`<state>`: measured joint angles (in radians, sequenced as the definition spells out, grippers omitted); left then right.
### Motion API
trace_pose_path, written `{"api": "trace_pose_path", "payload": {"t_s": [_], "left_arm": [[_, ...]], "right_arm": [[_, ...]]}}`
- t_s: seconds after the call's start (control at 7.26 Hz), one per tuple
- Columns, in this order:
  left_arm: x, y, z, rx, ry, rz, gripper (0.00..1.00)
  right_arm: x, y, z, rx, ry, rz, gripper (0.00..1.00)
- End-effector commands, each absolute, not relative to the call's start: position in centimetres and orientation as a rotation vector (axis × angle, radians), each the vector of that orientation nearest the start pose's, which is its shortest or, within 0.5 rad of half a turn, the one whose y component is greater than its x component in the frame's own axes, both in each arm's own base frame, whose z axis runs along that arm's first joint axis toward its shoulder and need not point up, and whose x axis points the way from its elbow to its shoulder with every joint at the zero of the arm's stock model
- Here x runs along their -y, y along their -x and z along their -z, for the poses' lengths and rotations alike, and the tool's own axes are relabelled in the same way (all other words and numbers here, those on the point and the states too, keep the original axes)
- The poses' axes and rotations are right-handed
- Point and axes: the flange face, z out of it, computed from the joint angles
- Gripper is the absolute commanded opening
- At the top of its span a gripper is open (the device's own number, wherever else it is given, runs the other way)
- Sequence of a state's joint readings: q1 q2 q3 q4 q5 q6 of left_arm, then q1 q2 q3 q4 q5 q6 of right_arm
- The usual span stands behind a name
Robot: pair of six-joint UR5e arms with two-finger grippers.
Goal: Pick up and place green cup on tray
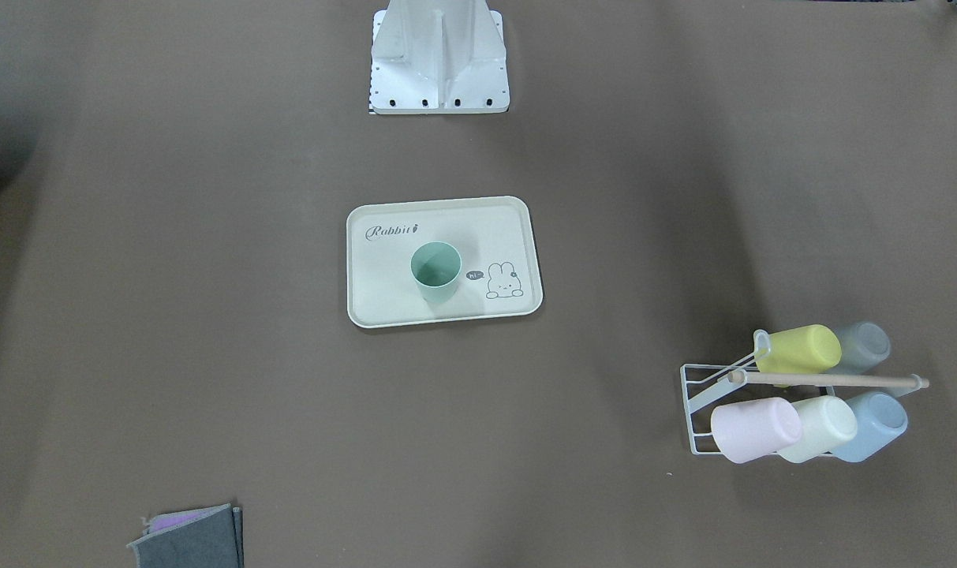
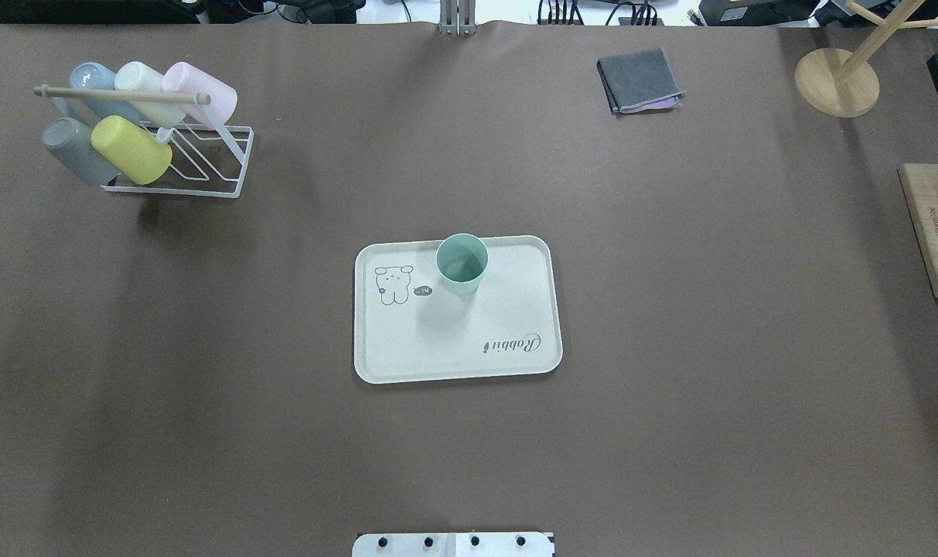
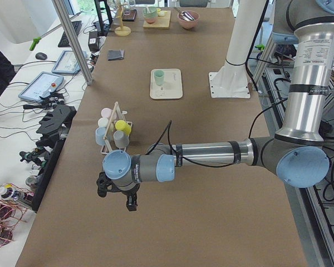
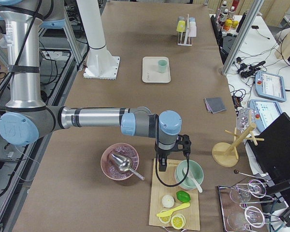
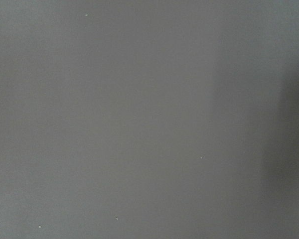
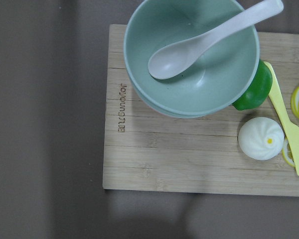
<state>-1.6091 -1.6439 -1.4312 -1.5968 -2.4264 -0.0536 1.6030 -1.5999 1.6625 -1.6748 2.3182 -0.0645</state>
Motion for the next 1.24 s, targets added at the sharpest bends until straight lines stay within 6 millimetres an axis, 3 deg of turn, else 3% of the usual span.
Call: {"api": "trace_pose_path", "payload": {"t_s": [0.0, 1.1], "left_arm": [[50.0, 7.89, -67.76, -0.855, 0.036, 0.104, 0.98], [50.09, 7.7, -68.05, -0.85, 0.05, 0.111, 0.98]], "right_arm": [[47.42, -8.01, -63.81, 0.76, 0.0, 0.016, 1.0], [47.58, -8.01, -63.57, 0.76, -0.005, 0.017, 1.0]]}}
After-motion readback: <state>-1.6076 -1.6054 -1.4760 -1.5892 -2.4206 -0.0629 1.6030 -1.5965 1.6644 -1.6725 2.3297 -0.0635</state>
